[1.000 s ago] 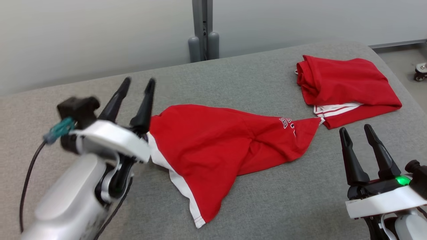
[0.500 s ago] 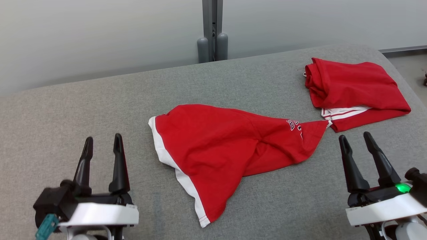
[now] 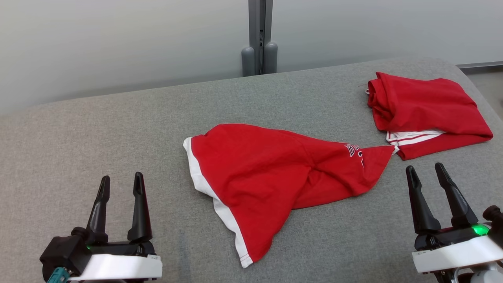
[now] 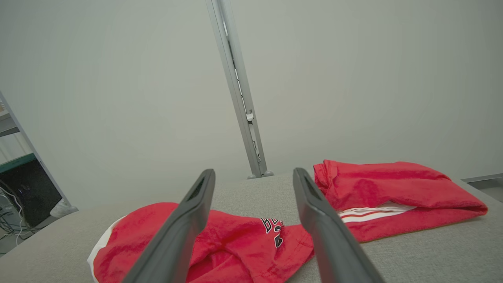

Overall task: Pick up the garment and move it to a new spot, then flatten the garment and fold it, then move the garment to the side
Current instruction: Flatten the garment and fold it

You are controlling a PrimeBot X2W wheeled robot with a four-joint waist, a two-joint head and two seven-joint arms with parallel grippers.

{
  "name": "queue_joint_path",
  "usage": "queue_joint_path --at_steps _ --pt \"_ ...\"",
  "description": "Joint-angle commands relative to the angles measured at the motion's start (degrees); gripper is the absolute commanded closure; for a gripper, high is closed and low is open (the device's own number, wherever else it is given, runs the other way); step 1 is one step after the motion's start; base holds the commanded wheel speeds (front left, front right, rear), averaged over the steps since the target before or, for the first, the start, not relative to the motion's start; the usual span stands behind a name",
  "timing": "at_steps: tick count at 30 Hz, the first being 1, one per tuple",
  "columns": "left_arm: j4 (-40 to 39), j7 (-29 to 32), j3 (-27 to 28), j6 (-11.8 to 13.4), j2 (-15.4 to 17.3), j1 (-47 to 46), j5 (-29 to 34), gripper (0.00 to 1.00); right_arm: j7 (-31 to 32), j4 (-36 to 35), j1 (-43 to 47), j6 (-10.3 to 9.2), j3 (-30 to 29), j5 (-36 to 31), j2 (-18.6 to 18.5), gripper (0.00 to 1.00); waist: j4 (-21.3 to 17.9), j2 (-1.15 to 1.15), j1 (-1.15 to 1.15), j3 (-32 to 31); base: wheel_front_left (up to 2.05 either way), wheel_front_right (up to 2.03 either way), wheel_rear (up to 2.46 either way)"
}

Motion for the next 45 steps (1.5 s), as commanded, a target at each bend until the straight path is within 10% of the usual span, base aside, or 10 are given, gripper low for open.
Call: queue_joint_path --at_steps 1,12,28,42,45 --pt "0.11 0.03 0.43 -0.25 0.14 -0.32 0.38 0.0 -0.24 -0.15 0.42 0.02 -0.01 -0.45 -0.35 0.0 0.04 0.0 0.0 0.03 0.0 0.0 0.0" --pt "0.26 0.03 0.39 0.0 -0.07 -0.56 -0.73 0.0 -0.24 0.69 -1.27 0.02 4.41 1.79 -1.17 0.0 1.23 0.0 0.0 -0.31 0.0 0.0 0.0" --pt "0.22 0.03 -2.28 1.03 -0.07 -1.51 -2.67 0.0 20.75 17.2 -17.35 0.02 36.91 7.56 -2.14 0.0 11.48 0.0 0.0 -0.8 0.0 0.0 0.0" --pt "-0.18 0.03 -3.19 1.86 -0.09 -1.49 -4.65 0.0 38.57 28.36 -18.86 0.01 33.96 -2.65 3.44 0.0 17.41 0.0 0.0 -0.37 0.0 0.0 0.0" --pt "-0.31 0.03 -2.98 1.91 -0.1 -1.5 -4.8 0.0 39.91 27.46 -17.92 0.03 33.23 -4.14 3.82 0.89 17.5 0.0 0.0 -0.24 0.0 0.0 0.0"
